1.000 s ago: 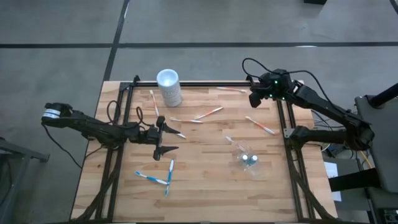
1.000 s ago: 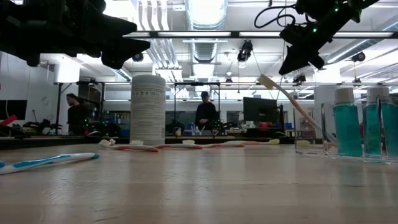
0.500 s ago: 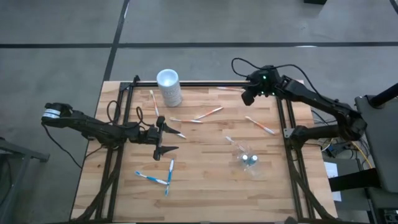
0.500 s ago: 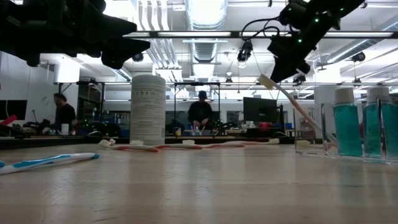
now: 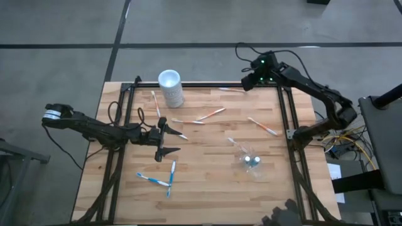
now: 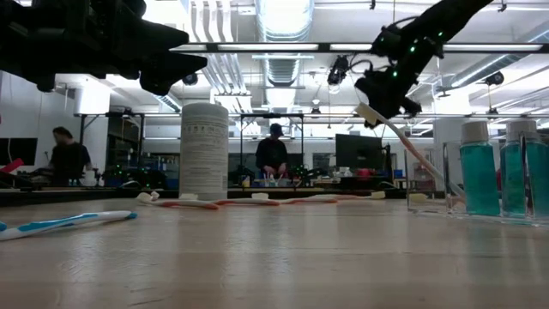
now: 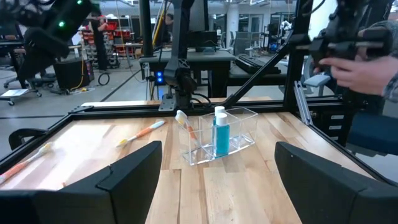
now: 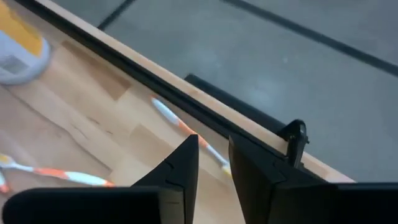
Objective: Pick & Place toothbrushing station
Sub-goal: Put the orange toothbrush into the top section of the transparent organizer
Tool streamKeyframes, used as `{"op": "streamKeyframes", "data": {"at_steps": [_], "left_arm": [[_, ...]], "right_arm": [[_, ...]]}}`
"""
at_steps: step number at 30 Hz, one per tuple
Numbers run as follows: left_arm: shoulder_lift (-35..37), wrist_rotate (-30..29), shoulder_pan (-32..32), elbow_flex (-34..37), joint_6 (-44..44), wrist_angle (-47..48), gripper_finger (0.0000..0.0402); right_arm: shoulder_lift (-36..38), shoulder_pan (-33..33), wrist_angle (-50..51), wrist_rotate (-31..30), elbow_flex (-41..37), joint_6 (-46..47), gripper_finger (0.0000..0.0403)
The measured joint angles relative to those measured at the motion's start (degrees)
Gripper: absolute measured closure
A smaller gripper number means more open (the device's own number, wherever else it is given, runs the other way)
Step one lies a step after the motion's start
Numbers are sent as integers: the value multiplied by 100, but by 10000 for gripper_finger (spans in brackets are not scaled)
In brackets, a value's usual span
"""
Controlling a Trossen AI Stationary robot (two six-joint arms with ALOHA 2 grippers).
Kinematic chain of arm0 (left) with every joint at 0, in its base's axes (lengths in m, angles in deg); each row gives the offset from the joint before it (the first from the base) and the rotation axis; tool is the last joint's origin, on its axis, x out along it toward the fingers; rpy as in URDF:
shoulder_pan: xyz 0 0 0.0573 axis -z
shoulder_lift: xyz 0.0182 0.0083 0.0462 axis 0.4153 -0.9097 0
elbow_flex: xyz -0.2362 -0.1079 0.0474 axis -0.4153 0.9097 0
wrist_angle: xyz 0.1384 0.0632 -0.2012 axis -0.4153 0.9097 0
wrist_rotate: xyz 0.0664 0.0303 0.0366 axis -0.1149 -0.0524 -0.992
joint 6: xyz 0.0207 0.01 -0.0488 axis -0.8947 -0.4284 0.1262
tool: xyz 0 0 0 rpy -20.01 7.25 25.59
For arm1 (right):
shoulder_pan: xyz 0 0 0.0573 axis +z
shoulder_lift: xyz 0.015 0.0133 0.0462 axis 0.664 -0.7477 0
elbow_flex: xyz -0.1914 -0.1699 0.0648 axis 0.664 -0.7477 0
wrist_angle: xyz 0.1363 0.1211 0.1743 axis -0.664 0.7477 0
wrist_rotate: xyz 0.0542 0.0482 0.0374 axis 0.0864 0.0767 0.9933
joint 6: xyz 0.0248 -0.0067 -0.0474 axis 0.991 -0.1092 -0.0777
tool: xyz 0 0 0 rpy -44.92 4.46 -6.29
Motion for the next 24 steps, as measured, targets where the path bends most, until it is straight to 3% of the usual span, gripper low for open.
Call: {"op": "streamKeyframes", "data": {"at_steps": [6,17,24], "left_arm": [[0,1,-1,1,0,1,83],[-2,1,0,0,2,2,83],[0,2,-2,0,0,2,83]], "right_arm": [[-745,-59,443,216,168,39,293],[-1908,-266,1954,102,1342,-1066,293],[-2410,-370,2145,54,1781,-1916,280]]}}
